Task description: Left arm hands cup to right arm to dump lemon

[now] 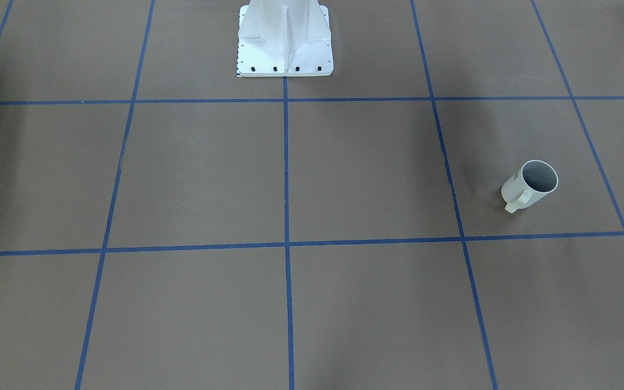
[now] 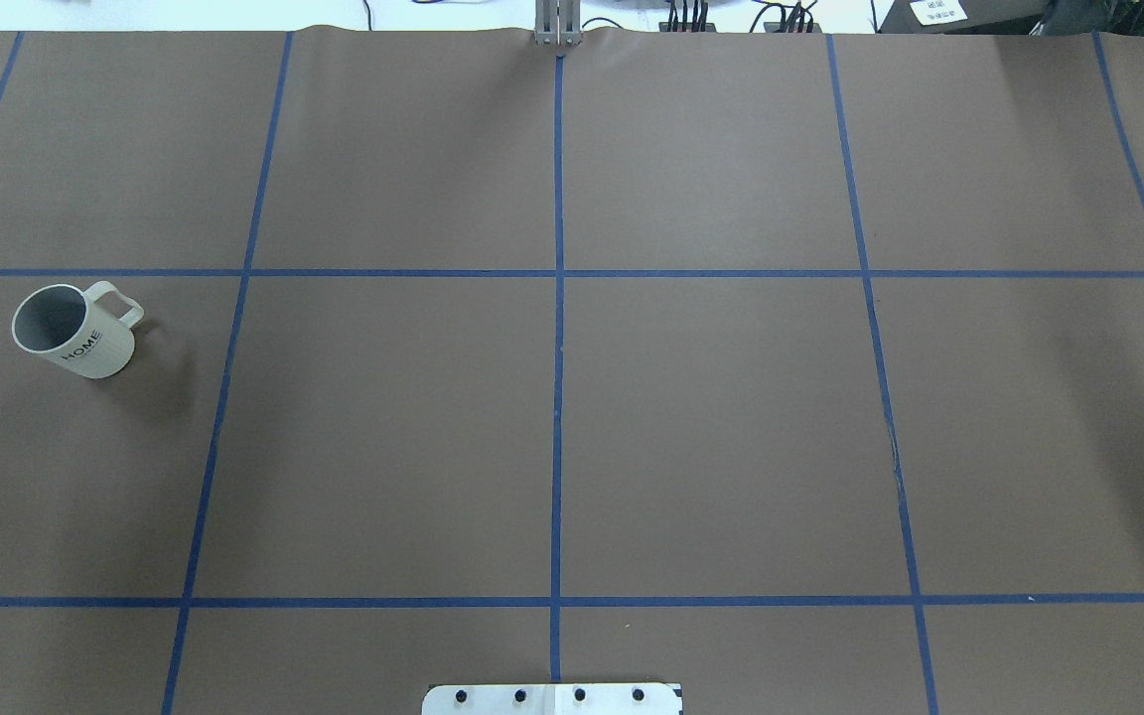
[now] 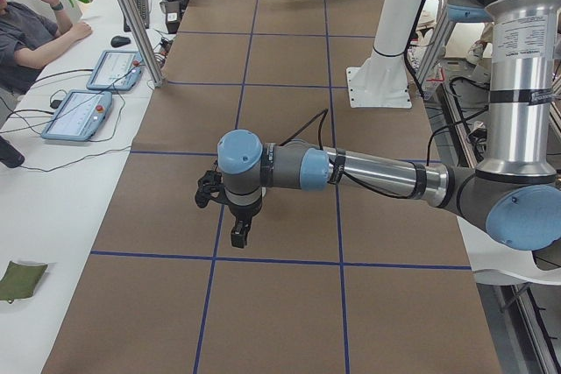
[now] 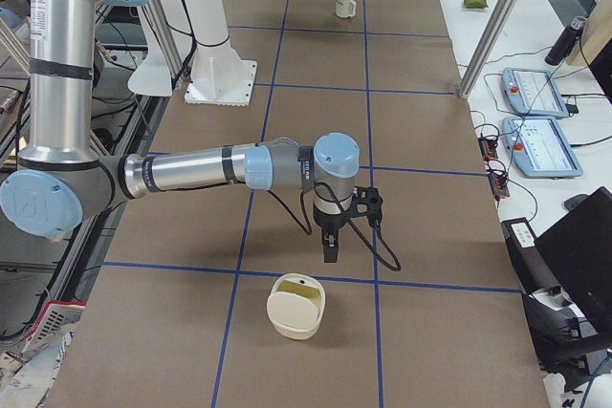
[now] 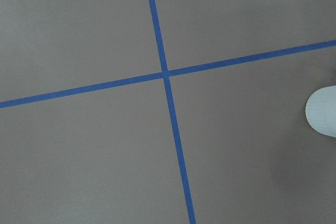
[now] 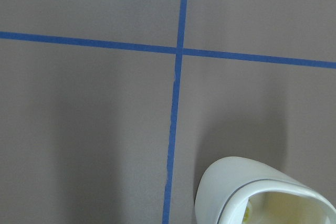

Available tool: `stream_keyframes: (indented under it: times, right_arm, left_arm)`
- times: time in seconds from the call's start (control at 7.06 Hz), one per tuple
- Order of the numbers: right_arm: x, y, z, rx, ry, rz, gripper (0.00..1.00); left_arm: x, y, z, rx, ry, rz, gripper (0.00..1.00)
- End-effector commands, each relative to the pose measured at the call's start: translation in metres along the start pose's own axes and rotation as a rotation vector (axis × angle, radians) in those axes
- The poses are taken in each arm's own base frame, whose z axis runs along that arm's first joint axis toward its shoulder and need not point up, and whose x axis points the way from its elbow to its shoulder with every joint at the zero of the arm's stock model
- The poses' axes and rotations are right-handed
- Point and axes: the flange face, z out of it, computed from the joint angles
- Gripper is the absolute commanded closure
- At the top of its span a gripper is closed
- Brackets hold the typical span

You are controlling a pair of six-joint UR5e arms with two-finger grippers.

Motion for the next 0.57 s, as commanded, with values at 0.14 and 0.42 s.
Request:
stream_keyframes:
  times: [0.14, 0.42]
  right_arm:
    - [0.0, 0.0, 0.0, 0.0, 0.0, 0.0, 0.0]
    - [-0.0016, -0.0003, 0.0013, -0.003, 0.0, -0.004, 0.0]
  left_arm:
    - [-0.0002, 0.0003, 0.0004, -0.001, 0.002, -0.001, 0.0]
    - [-0.0003, 0.0004, 0.0004, -0.001, 0.0, -0.001, 0.0]
